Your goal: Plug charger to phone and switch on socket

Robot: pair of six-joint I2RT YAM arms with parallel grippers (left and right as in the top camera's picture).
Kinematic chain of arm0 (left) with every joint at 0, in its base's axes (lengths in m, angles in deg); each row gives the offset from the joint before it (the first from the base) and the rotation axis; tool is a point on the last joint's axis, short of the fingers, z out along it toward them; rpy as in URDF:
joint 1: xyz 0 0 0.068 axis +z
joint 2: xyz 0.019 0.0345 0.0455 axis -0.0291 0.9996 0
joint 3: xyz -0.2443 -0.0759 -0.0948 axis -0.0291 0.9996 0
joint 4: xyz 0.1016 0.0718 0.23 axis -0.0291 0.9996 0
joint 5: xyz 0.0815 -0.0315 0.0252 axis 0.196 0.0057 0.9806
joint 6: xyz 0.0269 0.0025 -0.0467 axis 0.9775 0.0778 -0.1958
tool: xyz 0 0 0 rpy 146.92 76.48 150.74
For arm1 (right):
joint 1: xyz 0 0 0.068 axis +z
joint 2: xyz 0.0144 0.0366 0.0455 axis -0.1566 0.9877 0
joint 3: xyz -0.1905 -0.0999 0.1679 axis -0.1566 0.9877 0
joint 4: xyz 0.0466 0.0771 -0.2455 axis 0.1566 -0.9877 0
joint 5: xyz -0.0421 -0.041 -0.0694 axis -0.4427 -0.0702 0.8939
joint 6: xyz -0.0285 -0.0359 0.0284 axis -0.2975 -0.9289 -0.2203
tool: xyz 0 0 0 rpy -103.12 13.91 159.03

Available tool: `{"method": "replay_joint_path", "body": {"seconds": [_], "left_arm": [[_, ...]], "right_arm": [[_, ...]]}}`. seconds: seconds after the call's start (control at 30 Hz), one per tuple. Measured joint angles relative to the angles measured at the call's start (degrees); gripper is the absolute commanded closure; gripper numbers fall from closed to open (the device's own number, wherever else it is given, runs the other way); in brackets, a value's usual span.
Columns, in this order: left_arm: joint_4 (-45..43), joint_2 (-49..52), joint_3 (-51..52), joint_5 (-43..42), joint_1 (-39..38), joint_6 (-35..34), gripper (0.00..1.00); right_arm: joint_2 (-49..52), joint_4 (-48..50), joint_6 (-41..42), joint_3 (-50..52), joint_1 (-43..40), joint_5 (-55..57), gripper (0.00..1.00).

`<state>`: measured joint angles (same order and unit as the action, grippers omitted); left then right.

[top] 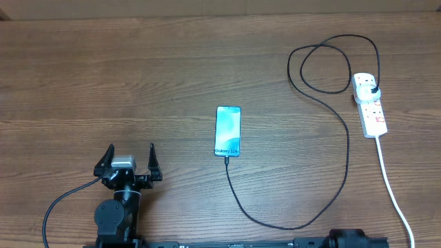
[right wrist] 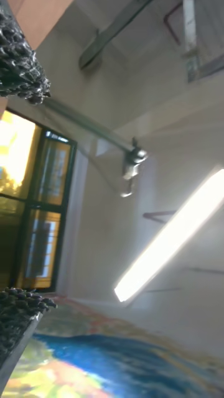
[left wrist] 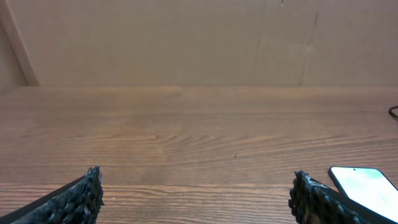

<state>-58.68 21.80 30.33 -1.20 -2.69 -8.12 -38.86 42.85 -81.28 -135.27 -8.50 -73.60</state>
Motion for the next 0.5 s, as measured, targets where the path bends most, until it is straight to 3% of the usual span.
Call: {"method": "replay_joint_path", "body": {"seconds": [0.23, 0.5], "left_arm": [[0.0, 0.0, 0.0, -0.1, 0.0, 0.2, 0.00], [-0.1, 0.0, 0.0, -0.2, 0.0, 0.2, 0.00]], "right_arm": [[0.0, 0.1, 0.0, 13.2, 0.0, 1.4, 0.00], [0.1, -0.2, 0.1, 35.7, 0.0, 1.8, 0.00]]}}
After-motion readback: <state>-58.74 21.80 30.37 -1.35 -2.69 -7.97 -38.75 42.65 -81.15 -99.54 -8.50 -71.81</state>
